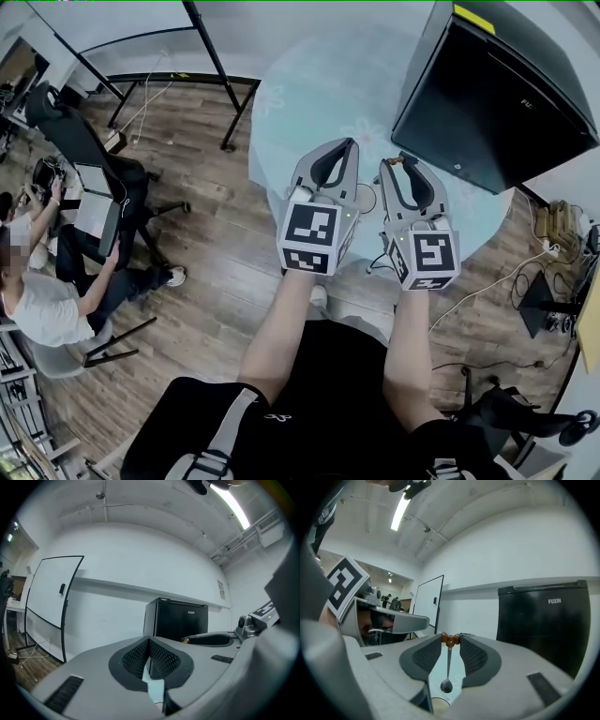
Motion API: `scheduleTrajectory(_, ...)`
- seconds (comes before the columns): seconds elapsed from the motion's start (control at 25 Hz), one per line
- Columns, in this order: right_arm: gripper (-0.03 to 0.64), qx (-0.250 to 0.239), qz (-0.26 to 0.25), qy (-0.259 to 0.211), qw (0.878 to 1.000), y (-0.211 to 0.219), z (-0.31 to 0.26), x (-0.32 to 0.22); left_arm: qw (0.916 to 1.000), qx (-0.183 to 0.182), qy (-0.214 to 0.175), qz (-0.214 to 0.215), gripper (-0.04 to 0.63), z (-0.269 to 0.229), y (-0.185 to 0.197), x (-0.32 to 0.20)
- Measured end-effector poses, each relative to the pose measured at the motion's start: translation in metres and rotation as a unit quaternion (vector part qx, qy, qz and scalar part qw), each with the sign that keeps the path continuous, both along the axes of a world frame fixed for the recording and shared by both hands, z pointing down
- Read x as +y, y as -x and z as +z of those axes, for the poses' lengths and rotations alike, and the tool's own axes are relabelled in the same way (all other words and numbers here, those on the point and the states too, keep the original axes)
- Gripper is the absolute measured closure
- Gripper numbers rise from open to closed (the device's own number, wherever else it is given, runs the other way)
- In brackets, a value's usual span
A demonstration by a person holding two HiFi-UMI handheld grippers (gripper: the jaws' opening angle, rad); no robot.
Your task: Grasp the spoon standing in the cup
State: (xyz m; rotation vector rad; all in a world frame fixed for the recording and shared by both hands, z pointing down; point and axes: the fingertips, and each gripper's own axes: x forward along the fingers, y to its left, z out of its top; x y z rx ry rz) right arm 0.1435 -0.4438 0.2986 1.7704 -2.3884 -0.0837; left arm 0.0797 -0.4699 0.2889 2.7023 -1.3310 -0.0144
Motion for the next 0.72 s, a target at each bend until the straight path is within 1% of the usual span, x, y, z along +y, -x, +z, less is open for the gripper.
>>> scheduleTrajectory(0.32, 0.488, -0.005, 0.0, 0.002, 1.0, -0.0008, 0.0004, 0.0001, 1.0, -0.002, 0.001, 0.005, 0.584, 0.0015, -0.0014, -0.0001)
scheduleTrajectory(0.72, 0.489, -0.013, -0.001, 0.003, 1.0, 0.0004, 0.0007, -0.0017, 1.0, 0.007, 0.0, 0.007, 0.584, -0.0029, 0.0011, -0.0021)
